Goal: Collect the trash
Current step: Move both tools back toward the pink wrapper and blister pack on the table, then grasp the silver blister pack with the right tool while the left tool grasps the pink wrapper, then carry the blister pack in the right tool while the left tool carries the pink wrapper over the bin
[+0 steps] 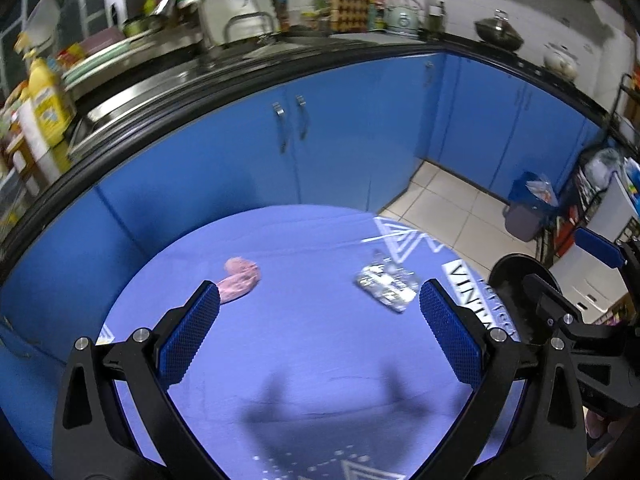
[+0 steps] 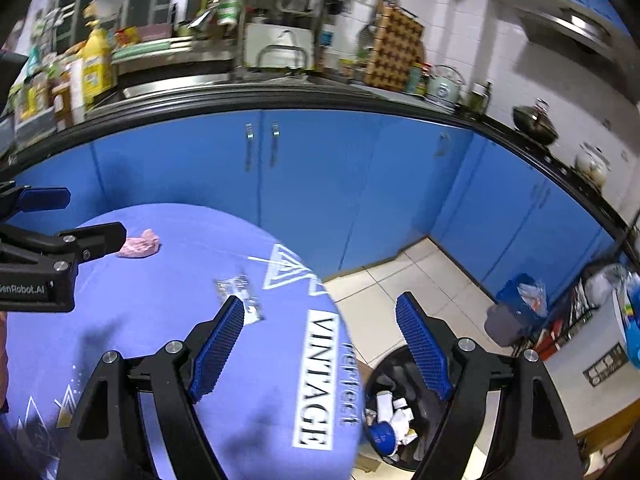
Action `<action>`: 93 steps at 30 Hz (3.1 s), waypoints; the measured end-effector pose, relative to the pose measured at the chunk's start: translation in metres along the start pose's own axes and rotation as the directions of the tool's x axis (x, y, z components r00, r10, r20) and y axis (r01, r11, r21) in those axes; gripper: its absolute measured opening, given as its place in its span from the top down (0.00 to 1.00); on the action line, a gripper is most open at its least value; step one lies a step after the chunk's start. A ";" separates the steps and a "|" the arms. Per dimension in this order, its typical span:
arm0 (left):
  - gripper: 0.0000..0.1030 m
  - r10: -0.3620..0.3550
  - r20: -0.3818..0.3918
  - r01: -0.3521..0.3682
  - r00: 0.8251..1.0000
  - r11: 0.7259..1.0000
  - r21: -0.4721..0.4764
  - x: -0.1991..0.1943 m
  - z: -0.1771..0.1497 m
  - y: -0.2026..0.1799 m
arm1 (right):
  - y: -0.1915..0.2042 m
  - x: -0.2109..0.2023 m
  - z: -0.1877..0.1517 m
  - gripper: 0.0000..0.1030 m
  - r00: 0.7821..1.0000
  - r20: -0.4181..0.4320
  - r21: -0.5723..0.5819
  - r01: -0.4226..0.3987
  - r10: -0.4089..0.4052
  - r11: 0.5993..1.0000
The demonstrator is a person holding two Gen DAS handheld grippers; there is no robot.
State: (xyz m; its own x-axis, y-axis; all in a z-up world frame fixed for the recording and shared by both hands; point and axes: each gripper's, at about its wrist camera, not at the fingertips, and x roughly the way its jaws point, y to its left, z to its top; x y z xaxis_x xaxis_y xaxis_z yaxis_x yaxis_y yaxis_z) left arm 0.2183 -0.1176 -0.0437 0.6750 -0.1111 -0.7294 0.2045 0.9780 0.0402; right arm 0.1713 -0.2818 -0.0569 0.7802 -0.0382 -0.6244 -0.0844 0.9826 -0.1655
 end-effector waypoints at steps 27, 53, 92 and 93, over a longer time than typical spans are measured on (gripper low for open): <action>0.04 0.004 -0.199 -0.035 0.980 0.988 -0.152 0.120 -0.032 0.112 | 0.069 0.142 -0.019 0.26 0.950 -0.294 -0.048 -0.130 0.110 0.990; 0.64 -0.020 -0.224 0.022 0.974 1.000 0.008 0.180 -0.021 0.108 | 0.086 0.189 -0.002 0.65 0.953 -0.240 -0.063 -0.204 0.184 0.977; 0.69 -0.069 -0.099 0.081 0.993 0.989 0.127 -0.005 -0.078 0.015 | 0.054 -0.012 -0.030 0.65 0.990 -0.076 -0.171 -0.134 0.122 0.976; 0.69 -0.071 -0.092 0.083 0.993 0.988 0.133 -0.009 -0.078 0.010 | 0.052 -0.019 -0.030 0.65 0.991 -0.066 -0.172 -0.127 0.117 0.977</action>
State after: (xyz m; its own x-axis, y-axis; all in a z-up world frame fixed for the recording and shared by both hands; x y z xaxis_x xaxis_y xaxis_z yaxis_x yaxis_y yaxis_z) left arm 0.1590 -0.0933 -0.0902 0.5907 -0.1632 -0.7902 0.3522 0.9333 0.0704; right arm 0.1336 -0.2351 -0.0771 0.7223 0.0652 -0.6885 -0.2880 0.9335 -0.2137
